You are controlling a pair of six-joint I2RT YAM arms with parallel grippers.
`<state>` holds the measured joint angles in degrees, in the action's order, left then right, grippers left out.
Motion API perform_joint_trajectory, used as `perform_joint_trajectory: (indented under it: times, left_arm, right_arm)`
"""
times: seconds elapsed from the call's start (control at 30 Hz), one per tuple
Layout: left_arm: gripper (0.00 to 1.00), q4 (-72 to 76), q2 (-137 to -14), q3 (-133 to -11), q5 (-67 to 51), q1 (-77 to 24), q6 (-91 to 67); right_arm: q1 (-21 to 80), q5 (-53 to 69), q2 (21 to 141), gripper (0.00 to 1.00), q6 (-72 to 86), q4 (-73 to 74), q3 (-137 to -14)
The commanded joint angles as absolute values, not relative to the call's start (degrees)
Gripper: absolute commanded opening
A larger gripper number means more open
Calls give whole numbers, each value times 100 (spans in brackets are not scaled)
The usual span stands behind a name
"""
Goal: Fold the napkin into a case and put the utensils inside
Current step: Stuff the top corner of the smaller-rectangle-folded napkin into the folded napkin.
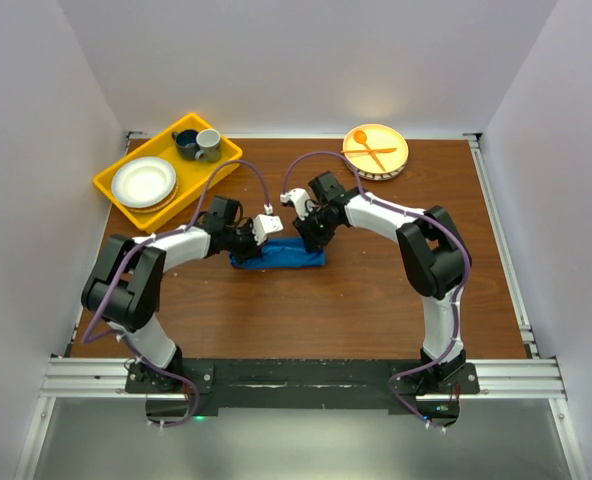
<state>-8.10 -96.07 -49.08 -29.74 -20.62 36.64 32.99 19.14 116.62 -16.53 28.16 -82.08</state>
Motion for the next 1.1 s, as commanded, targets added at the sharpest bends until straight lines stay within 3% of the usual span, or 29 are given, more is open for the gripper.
perform_joint_trajectory:
  times: [0.0, 0.33, 0.73, 1.07]
  left_arm:
    - [0, -1063, -9967, -4966, -2909, -1960, 3902]
    - [0, -1169, -9879, -4834, -3032, -1951, 4166]
    - [0, -1257, -9782, -4772, -3085, -1951, 4219]
    - [0, -1327, -9177, -4413, -3313, -1951, 4035]
  right_arm:
    - [3314, 2406, 11496, 26, -1600, 3313, -8630]
    - [3357, 2857, 12084, 33, -809, 2980, -9904]
    - [3674, 3023, 12797, 35, -729, 2391, -9853]
    - [3832, 3067, 12393, 0, -1177, 2382, -8966]
